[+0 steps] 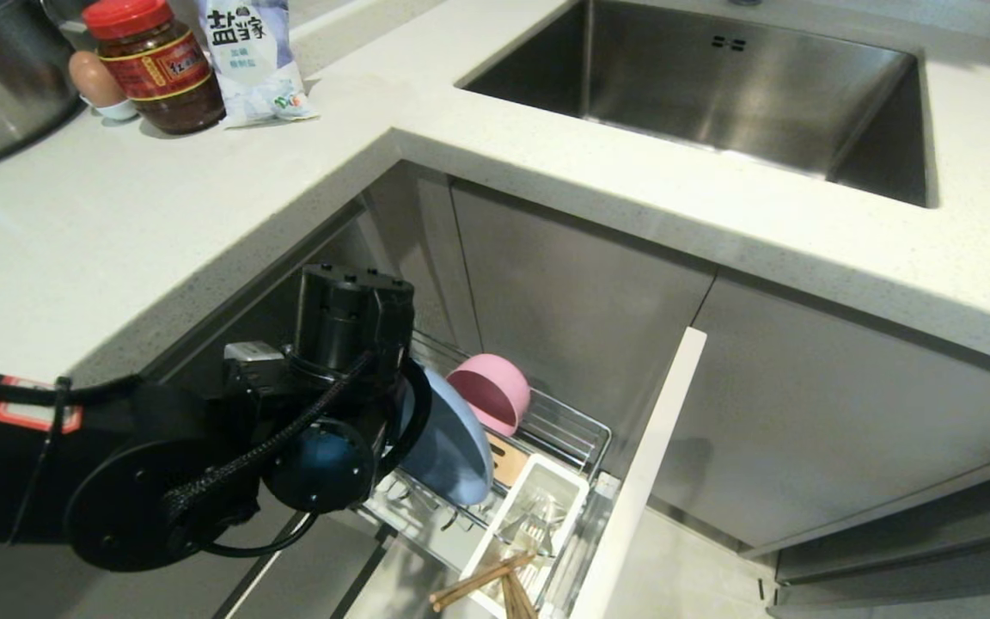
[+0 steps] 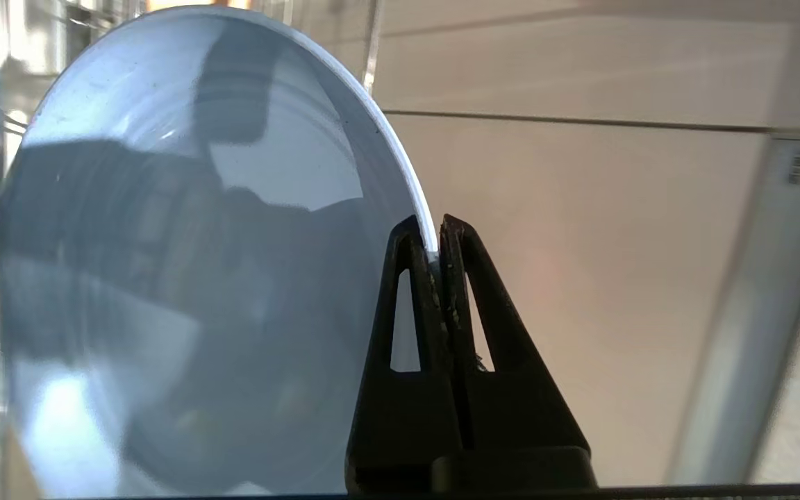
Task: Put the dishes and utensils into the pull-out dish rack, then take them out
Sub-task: Pick up the plate and place it in the cupboard
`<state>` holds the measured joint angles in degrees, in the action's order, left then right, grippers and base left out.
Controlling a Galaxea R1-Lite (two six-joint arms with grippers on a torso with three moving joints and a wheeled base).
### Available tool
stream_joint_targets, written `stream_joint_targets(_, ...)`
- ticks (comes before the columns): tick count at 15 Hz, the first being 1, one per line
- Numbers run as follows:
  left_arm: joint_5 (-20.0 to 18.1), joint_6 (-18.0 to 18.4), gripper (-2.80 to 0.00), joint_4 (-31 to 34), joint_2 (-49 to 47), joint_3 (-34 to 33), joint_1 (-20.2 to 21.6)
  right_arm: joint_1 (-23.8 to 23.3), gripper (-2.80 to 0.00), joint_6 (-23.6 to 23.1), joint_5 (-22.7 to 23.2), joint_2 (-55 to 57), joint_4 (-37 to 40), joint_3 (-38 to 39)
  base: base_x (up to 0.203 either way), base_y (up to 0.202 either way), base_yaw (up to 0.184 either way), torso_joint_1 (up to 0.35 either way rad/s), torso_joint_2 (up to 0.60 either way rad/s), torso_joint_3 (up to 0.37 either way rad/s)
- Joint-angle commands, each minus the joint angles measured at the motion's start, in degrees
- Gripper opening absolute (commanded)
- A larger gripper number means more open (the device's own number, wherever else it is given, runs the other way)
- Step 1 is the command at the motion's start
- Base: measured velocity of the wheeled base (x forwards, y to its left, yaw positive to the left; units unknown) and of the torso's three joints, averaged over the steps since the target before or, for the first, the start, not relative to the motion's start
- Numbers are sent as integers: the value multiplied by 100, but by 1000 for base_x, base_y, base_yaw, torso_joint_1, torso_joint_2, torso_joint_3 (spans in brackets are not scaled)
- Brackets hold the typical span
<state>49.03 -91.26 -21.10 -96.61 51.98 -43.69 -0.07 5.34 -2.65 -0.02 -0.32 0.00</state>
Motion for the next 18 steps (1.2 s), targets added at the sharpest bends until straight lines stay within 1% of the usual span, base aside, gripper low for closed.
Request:
stream_joint_targets(1,39,-50,-280,12,-136,-4,74,2,-280,2,-1,-24,-3,0,0,0,0,0,0,0)
stream_joint_targets(5,52,-47,-280,27,-346,-4,188,3,-280,2,-2,-24,-3,0,0,0,0,0,0,0)
stream_joint_targets(12,62,-41,-280,36,-596,-4,238,7,-280,2,1,-24,-3,0,0,0,0,0,0,0)
stream_joint_targets(14,54,-46,-280,249,-574,11,238,3,-280,2,1,-24,-3,0,0,0,0,0,0,0)
stream_joint_targets(16,45,-167,-280,468,-554,14,245,3,-280,2,0,-24,-3,0,0,0,0,0,0,0)
stream_joint_targets(18,37,-197,-280,618,-575,0,326,7,-280,2,0,-24,-3,0,0,0,0,0,0,0)
